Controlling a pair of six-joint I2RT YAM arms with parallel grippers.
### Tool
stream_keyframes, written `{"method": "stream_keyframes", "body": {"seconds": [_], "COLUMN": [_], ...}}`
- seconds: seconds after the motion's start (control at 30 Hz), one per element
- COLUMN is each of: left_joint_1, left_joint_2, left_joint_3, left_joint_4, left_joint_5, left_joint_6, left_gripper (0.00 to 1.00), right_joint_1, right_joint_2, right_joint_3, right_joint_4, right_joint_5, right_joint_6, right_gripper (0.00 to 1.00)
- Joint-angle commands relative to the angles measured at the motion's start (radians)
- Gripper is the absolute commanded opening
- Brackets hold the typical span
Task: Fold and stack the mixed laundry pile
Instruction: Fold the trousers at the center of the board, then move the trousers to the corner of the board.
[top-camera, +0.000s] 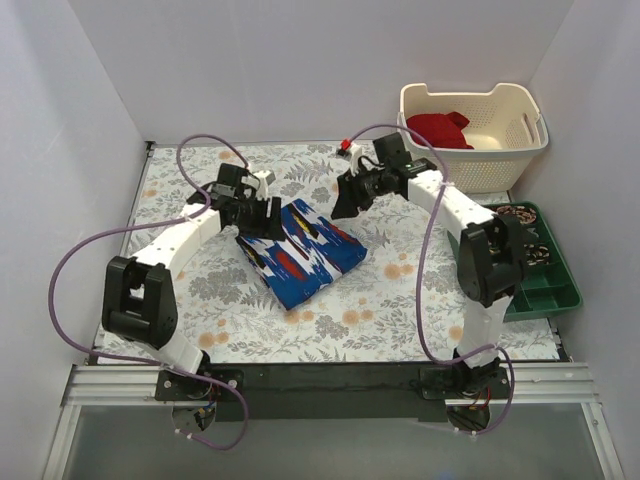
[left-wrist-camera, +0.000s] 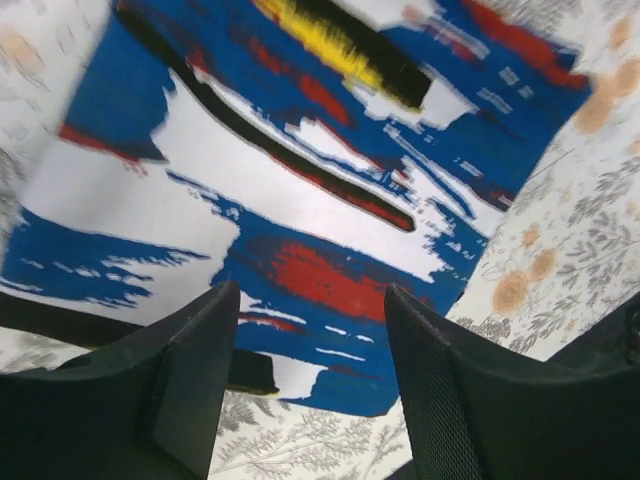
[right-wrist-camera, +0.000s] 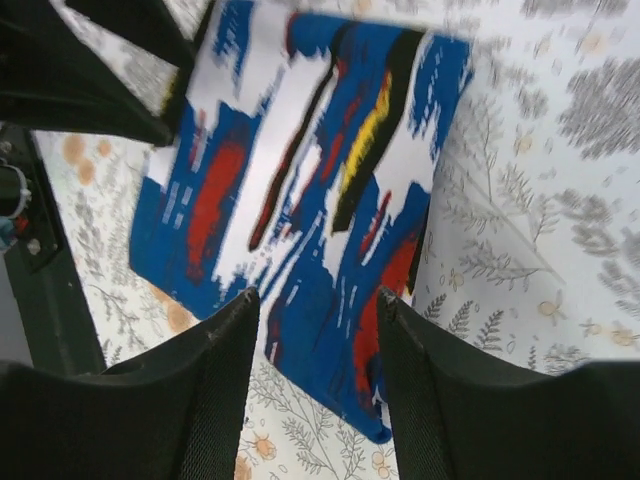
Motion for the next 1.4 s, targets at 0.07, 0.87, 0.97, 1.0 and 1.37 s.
{"method": "stream_keyframes", "body": {"seconds": [0.07, 0.87, 0.97, 1.0, 1.37], "left_joint_1": [-0.077, 0.256, 0.256, 0.256, 0.066], "left_joint_2": [0.093, 0.11, -0.029, -0.065, -0.206], "left_joint_3": [-0.093, 0.254, 0.139, 0.055, -0.279], "left_joint_4": [-0.013, -0.146, -0.221, -0.235, -0.2], "left_joint_5": [-0.293, -0.304, -0.287, -0.287, -0.505], "left_joint_6": [-0.187, 0.049, 0.095, 0.106, 0.103], "left_gripper": [0.54, 0.7, 0.77, 0.78, 0.81], "right_joint_1": [0.005, 0.044, 0.009, 0.003, -0.016], "right_joint_2": [0.143, 0.134, 0.044, 0.002, -0.092], "right_joint_3": [-0.099, 0.014, -0.072, -0.092, -0.179], "right_joint_4": [-0.026, 0.152, 0.142, 0.137, 0.134], "right_joint_5": [0.106, -0.059, -0.045, -0.034, 0.018], "right_joint_6": [-0.047, 0.241, 0.223, 0.218, 0.204], "right_gripper": [0.5, 0.73, 0.75, 0.77, 0.82]}}
